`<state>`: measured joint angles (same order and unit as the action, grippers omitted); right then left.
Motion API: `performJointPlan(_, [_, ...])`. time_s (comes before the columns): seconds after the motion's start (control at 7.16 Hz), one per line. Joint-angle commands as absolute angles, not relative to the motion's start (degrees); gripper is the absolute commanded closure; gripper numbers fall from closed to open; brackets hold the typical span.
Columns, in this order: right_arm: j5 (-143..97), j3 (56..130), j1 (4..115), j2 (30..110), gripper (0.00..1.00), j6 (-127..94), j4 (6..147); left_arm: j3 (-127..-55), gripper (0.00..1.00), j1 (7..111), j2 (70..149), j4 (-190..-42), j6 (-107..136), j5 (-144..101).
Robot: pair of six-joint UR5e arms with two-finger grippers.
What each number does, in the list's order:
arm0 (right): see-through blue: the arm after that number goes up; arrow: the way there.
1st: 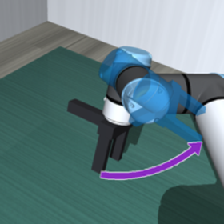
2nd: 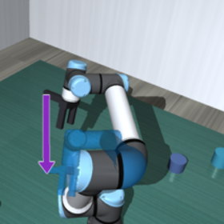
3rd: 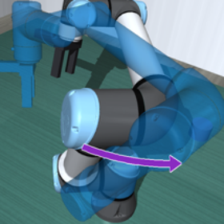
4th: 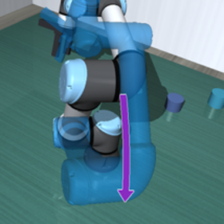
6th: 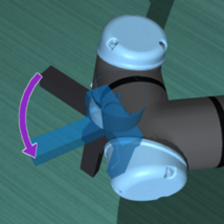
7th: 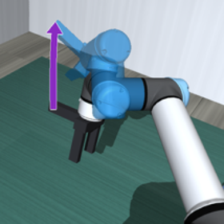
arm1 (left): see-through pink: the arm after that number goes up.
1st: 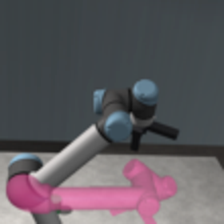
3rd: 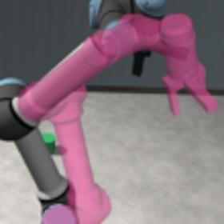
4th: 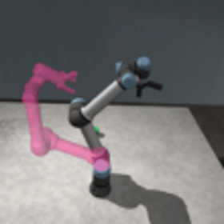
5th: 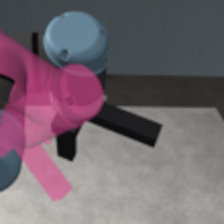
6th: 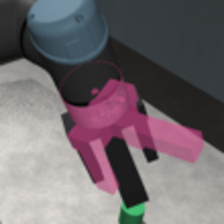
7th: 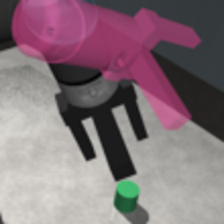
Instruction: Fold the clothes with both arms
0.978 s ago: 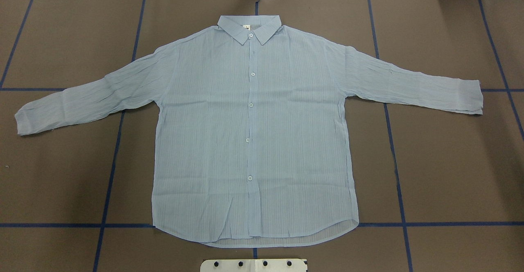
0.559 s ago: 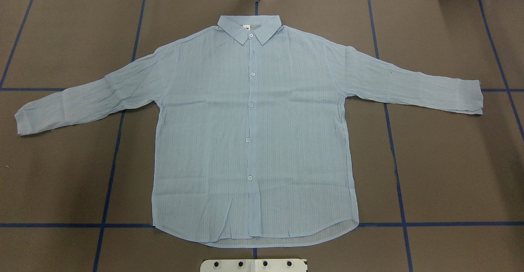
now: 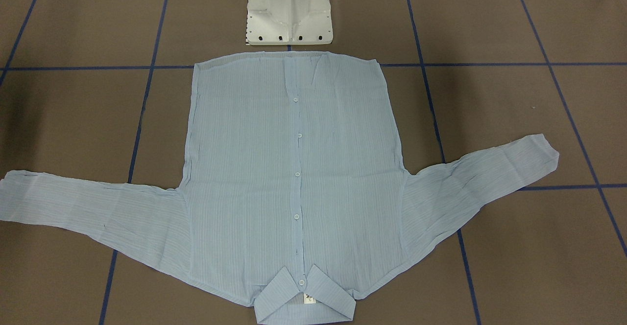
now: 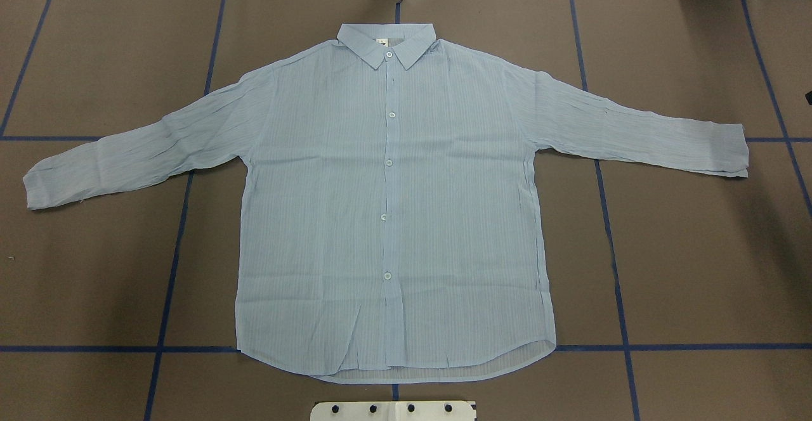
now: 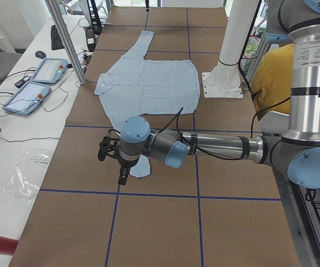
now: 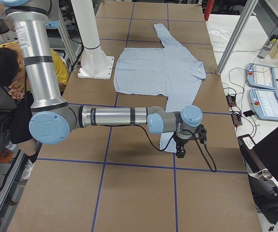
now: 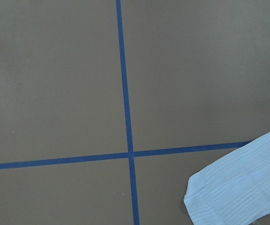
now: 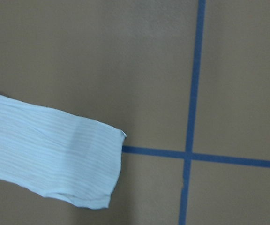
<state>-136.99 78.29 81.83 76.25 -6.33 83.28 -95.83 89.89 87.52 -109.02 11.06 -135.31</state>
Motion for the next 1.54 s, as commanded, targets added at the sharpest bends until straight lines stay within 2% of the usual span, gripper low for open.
performJointPlan(0.0, [-137.8,68.4,77.4,72.6,0.01,-14.6,67.5,-95.8,0.0,89.8,87.4,-109.2,11.2,-135.6])
performJointPlan(0.14, [-137.8,64.3,75.5,72.5,0.04,-18.6,61.3,-96.0,0.0,89.8,87.4,-109.2,11.2,-135.7])
performJointPlan(0.56, [-137.9,59.7,72.9,69.9,0.07,-28.3,60.2,-96.1,0.0,89.8,87.4,-109.2,11.2,-135.8])
performJointPlan(0.7, [-137.8,59.2,72.8,69.9,0.08,-28.6,60.0,-95.9,0.0,89.8,87.5,-109.2,11.2,-135.7])
performJointPlan(0.98, [-137.8,57.7,72.3,70.6,0.15,-28.7,59.5,-95.9,0.0,89.8,87.8,-109.2,11.2,-135.7])
performJointPlan(1.4, [-137.6,55.9,72.3,70.6,0.16,-28.8,59.1,-95.9,0.0,89.7,87.9,-109.2,11.2,-135.7])
